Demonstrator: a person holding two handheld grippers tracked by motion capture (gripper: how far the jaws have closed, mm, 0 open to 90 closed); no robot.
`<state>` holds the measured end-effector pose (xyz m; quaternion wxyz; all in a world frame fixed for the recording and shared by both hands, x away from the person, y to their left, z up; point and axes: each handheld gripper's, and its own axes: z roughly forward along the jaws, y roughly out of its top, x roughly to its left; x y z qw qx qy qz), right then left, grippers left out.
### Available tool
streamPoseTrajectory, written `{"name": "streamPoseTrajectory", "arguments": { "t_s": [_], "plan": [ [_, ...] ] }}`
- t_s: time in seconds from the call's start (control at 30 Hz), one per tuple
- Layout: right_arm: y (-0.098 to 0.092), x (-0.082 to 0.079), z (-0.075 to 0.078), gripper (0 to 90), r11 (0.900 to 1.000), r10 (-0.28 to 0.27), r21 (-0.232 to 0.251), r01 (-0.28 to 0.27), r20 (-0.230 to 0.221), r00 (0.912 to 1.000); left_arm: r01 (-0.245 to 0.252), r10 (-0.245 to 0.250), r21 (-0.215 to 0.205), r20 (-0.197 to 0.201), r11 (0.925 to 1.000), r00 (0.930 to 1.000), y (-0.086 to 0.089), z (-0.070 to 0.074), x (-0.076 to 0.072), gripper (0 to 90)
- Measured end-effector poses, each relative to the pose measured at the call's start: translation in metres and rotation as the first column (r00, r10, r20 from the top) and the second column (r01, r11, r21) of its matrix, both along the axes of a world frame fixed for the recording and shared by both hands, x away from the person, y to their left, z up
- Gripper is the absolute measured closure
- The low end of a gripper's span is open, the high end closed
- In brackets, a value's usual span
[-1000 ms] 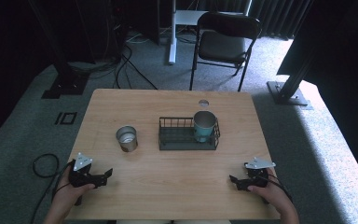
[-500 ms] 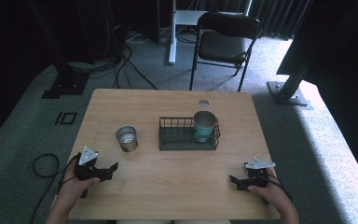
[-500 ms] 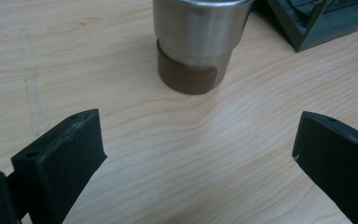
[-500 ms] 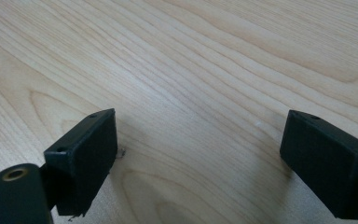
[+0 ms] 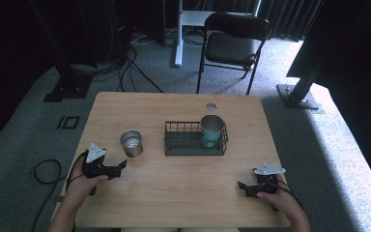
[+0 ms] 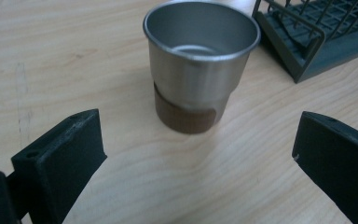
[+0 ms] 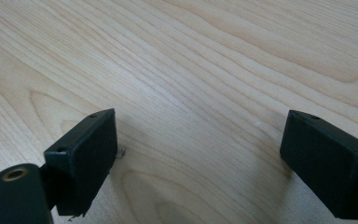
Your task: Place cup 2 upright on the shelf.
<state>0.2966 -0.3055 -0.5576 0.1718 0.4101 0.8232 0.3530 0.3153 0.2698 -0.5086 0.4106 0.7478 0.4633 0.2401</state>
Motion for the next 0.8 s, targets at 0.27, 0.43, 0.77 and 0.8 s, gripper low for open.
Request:
{"name": "streamPoseTrajectory", "arguments": {
  "t_s": [0.27, 0.43, 0.77, 0.8],
  "plan": [
    [0.000, 0.000, 0.000, 10.6, 1.000, 0.000, 0.000, 0.000, 0.000, 1.0000, 0.012, -0.012, -0.011, 0.015, 0.9999, 0.9998, -0.004, 0.004, 0.012, 2.6],
    [0.000, 0.000, 0.000, 10.6, 1.000, 0.000, 0.000, 0.000, 0.000, 1.0000, 0.012, -0.012, -0.017, 0.018, 0.9998, 0.9998, -0.007, 0.005, 0.020, 2.6],
    [0.000, 0.000, 0.000, 10.6, 1.000, 0.000, -0.001, 0.000, 0.001, 1.0000, 0.028, -0.027, -0.026, 0.024, 0.9993, 0.9993, -0.014, 0.005, 0.032, 2.5],
    [0.000, 0.000, 0.000, 10.6, 1.000, 0.000, 0.000, 0.000, 0.000, 1.0000, 0.034, -0.033, -0.025, 0.020, 0.9991, 0.9992, -0.017, 0.005, 0.035, 2.5]
  ]
}}
